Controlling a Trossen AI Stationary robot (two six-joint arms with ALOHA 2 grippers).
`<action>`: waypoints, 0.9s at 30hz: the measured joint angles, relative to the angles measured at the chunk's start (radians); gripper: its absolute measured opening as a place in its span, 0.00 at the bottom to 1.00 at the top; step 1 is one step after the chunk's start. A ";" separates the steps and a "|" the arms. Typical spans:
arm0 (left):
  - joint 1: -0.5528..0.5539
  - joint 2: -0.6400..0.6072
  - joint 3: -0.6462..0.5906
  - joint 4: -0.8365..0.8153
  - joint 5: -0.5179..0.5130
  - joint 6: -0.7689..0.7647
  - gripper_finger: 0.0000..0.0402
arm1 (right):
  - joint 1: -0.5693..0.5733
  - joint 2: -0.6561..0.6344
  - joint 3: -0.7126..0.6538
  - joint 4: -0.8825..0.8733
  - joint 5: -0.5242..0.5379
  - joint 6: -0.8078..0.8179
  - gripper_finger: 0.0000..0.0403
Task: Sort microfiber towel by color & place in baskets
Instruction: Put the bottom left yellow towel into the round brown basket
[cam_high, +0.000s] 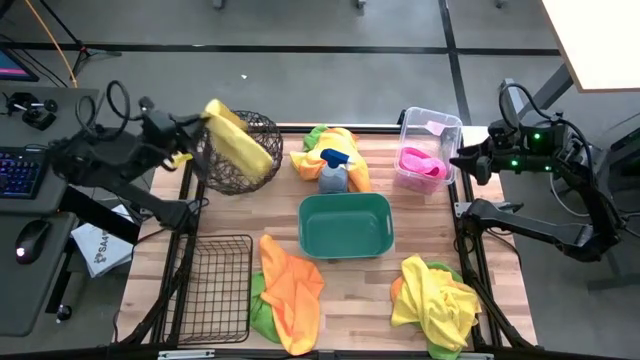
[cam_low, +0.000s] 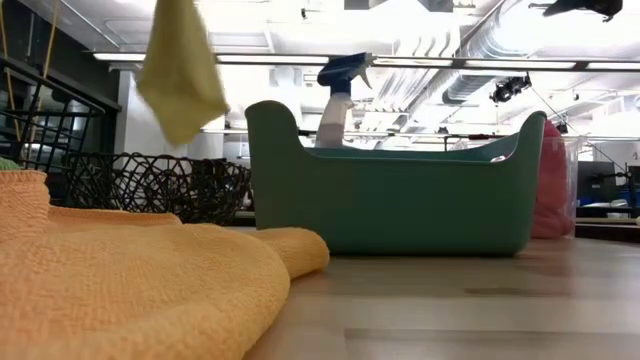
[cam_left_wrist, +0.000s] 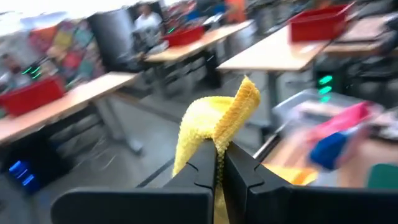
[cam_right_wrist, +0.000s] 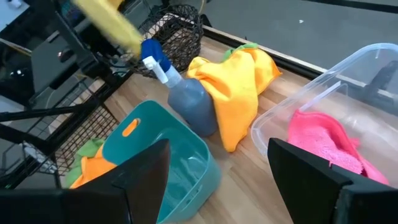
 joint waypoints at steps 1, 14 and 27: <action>0.028 -0.017 -0.014 -0.042 0.000 -0.036 0.00 | 0.000 0.000 0.000 0.000 0.008 -0.001 0.66; 0.179 -0.145 -0.558 0.017 0.174 -0.425 0.00 | 0.000 0.002 0.000 0.046 0.071 0.038 0.66; 0.682 -0.049 -0.726 0.459 0.521 -0.147 0.00 | 0.000 0.032 0.000 0.140 0.071 0.107 0.66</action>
